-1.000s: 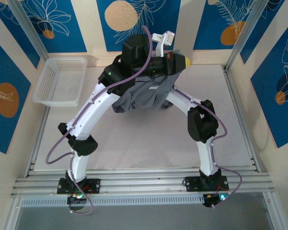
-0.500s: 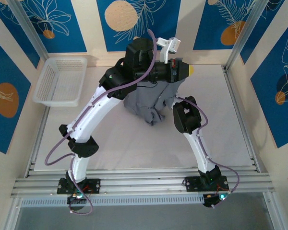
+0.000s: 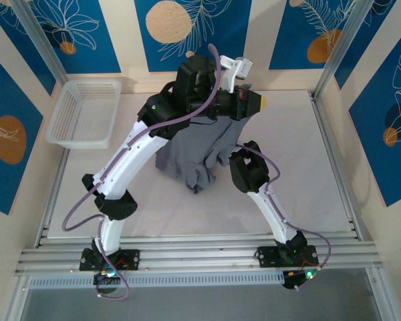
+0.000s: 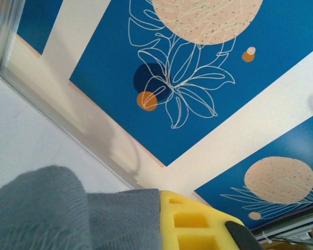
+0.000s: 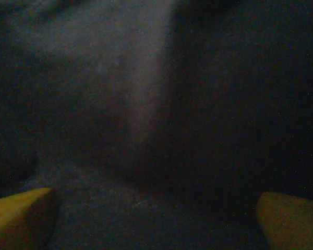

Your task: Fold the inside-out t-shirt

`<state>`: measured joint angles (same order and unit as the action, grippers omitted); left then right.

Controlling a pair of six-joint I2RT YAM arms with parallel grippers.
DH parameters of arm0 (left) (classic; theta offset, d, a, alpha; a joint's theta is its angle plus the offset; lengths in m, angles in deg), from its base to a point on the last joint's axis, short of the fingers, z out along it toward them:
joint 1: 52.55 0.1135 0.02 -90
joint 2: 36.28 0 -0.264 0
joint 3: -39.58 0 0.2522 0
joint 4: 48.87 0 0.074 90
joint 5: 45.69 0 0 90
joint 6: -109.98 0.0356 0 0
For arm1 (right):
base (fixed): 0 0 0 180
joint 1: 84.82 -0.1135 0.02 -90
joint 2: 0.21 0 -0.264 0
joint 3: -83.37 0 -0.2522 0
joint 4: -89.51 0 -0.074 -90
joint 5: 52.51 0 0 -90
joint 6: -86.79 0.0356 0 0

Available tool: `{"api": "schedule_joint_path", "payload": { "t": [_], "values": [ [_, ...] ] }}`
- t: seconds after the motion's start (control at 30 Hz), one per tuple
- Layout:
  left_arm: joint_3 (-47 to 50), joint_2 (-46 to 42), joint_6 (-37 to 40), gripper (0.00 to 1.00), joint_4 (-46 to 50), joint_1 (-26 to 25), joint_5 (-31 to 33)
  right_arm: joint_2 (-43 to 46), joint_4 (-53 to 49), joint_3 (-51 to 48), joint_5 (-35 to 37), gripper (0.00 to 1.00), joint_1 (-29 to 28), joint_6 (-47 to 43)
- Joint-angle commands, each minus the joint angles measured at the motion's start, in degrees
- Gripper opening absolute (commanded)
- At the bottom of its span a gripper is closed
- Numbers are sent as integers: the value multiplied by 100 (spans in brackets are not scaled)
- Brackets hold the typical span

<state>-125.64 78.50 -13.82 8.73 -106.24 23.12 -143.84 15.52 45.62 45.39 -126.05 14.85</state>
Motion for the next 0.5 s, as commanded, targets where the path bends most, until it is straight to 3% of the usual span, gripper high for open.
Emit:
{"api": "schedule_joint_path", "payload": {
  "t": [0.0, 0.1, 0.27, 0.47],
  "values": [
    [-116, -169, 306, 0, -86, -124, 59, -609, -384, -378, 737, 94, -284, -183],
    [503, -489, 446, 0, -231, -127, 516, -595, -360, -491, 615, 68, -351, -246],
    [1400, -1025, 593, 0, -149, 55, 1371, 107, 216, -1223, -604, 3, -108, -8],
    [2801, -1666, 125, 0, -162, 1509, 1328, 2127, 1481, -2921, -2023, 0, -30, -77]
  ]
}}
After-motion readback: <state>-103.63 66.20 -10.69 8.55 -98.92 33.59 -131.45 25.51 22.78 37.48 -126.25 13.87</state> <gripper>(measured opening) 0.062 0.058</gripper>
